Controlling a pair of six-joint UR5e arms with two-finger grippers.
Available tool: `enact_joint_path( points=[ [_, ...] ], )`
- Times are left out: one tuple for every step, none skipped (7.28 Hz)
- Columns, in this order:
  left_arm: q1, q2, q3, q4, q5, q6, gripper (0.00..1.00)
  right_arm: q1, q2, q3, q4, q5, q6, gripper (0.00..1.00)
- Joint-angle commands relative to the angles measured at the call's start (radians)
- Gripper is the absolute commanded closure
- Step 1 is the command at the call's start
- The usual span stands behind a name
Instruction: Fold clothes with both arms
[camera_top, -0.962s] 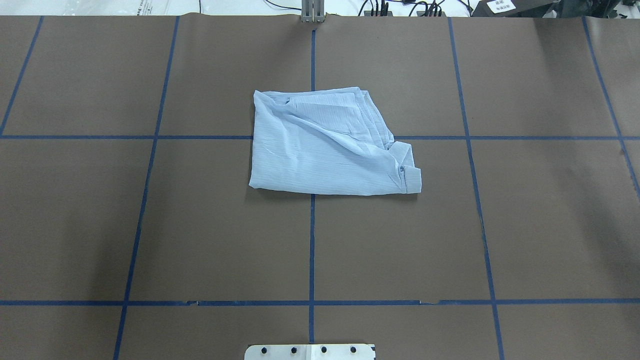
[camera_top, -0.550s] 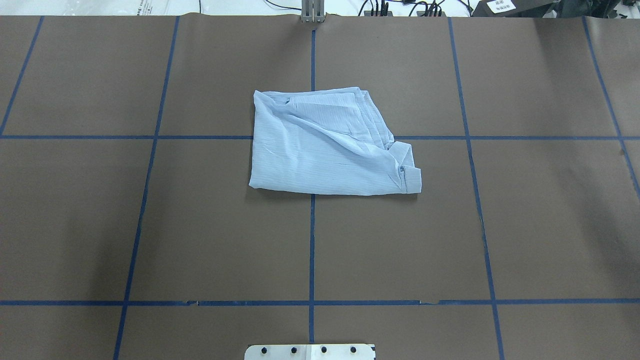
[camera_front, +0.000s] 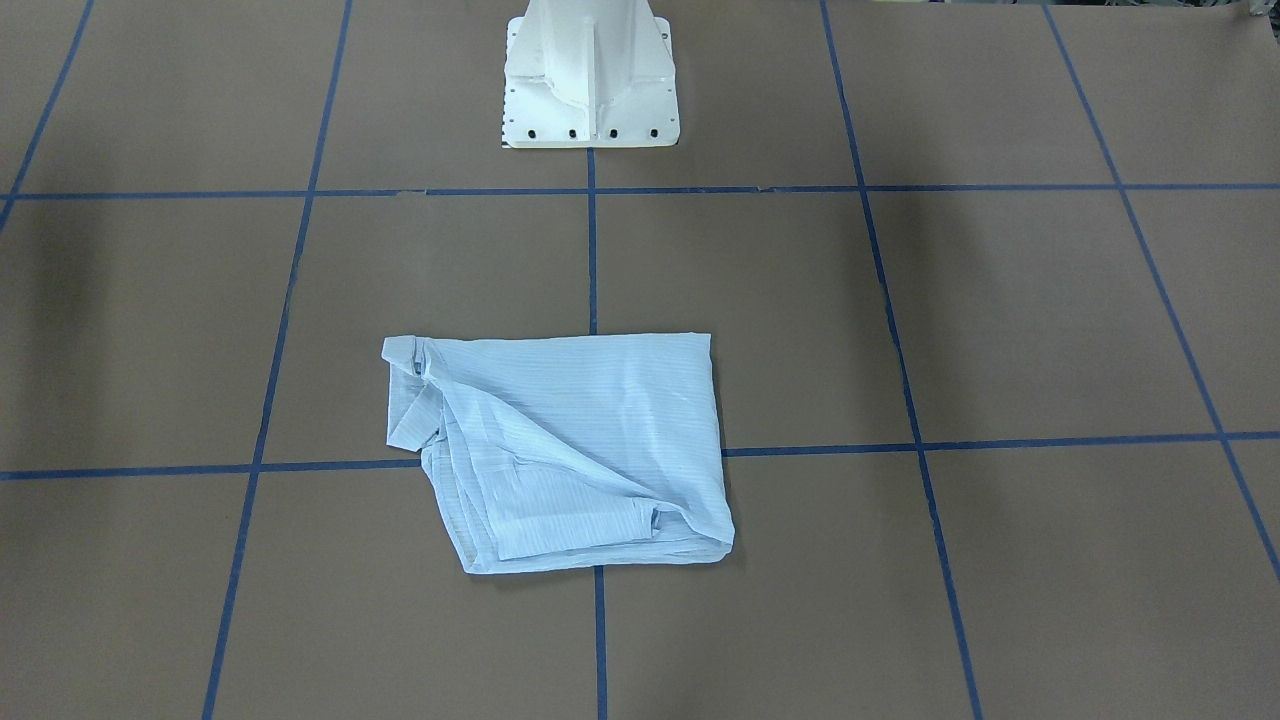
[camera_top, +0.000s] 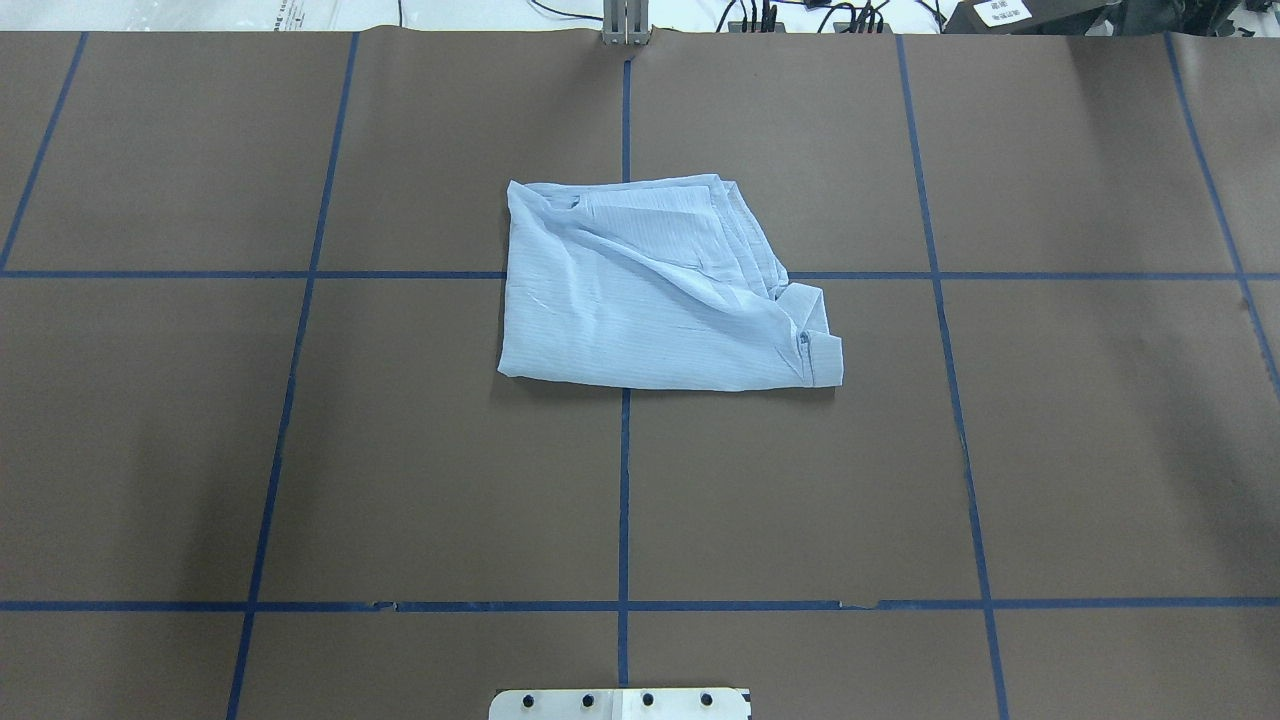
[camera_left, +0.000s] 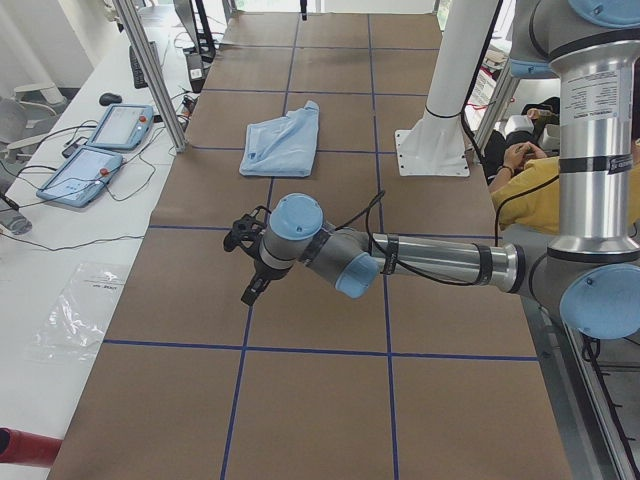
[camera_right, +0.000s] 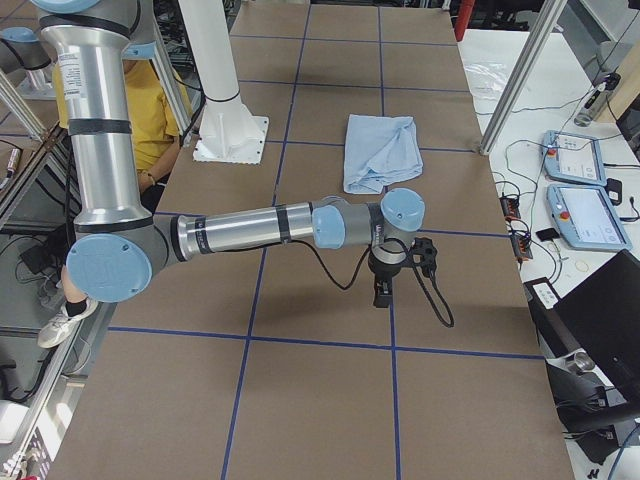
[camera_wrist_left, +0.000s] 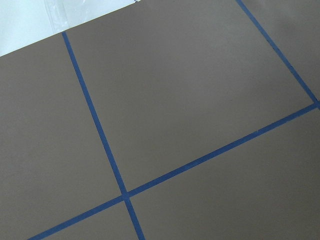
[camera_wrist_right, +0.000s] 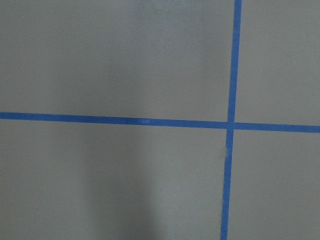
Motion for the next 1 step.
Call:
enact_joint_path(
  points=[
    [0.0,0.005,-0.002,0.0,0.004,0.0,0.0,0.0,0.002,-0.001,0.0,0.0,0.0,0.0]
  ],
)
